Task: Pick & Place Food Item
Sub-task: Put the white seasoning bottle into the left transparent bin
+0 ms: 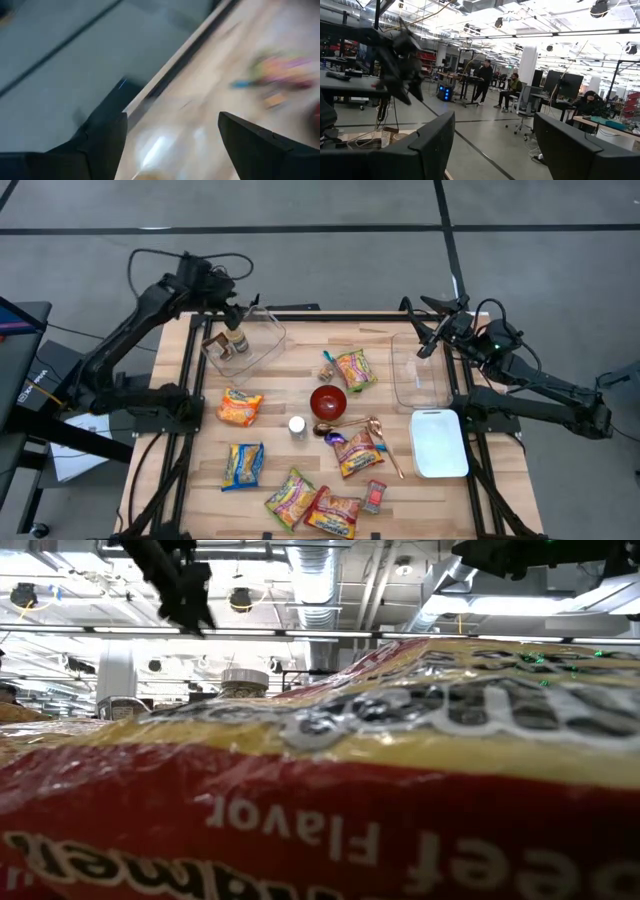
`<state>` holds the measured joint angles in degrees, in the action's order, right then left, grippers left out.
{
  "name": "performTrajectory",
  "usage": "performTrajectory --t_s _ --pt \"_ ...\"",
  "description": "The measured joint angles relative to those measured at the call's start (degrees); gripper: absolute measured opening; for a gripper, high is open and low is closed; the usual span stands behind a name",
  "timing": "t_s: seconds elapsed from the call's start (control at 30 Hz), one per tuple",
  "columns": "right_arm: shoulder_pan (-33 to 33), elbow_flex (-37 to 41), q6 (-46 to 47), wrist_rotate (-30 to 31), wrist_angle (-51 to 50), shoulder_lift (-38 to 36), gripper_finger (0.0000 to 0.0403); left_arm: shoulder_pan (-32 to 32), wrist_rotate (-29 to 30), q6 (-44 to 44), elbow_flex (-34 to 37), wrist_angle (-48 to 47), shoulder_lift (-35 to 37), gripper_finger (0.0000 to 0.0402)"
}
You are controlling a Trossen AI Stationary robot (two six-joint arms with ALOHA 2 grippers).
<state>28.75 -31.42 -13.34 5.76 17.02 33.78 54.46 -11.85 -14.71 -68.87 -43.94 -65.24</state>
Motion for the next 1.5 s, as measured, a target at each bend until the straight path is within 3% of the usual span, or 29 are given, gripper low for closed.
performTrajectory --t_s 0.27,0.53,0.8,0.97,1.23,1.5 --pt "0.0 0.0 -0.2 0.0 0.1 0.0 0.0265 -8.2 -23.1 0.2 0.0 7.4 8.0 0.0306" --pt "0.0 0.0 -0.2 0.0 0.1 0.0 0.0265 -20.3 -24.8 6.0 0.0 24.4 10.5 0.0301" --pt "0.0 0.0 -0.2 0.0 0.1 0.0 0.0265 -31.6 -15.5 4.4 0.0 33.9 6.9 0.0309" --pt "0.0 0.0 -0.2 0.0 0.1 0.0 0.0265 -35.6 -5.4 -2.2 0.0 30.3 3.1 0.0328" --pt "0.0 0.0 -0.2 0.0 0.1 0.0 0.0265 -41.7 5.6 -7.5 0.0 22.3 -5.2 0.0369" --pt "0.7 0.0 -0.2 0.2 0.1 0.0 0.0265 -46.7 7.3 -4.5 0.0 14.0 -14.0 0.0381"
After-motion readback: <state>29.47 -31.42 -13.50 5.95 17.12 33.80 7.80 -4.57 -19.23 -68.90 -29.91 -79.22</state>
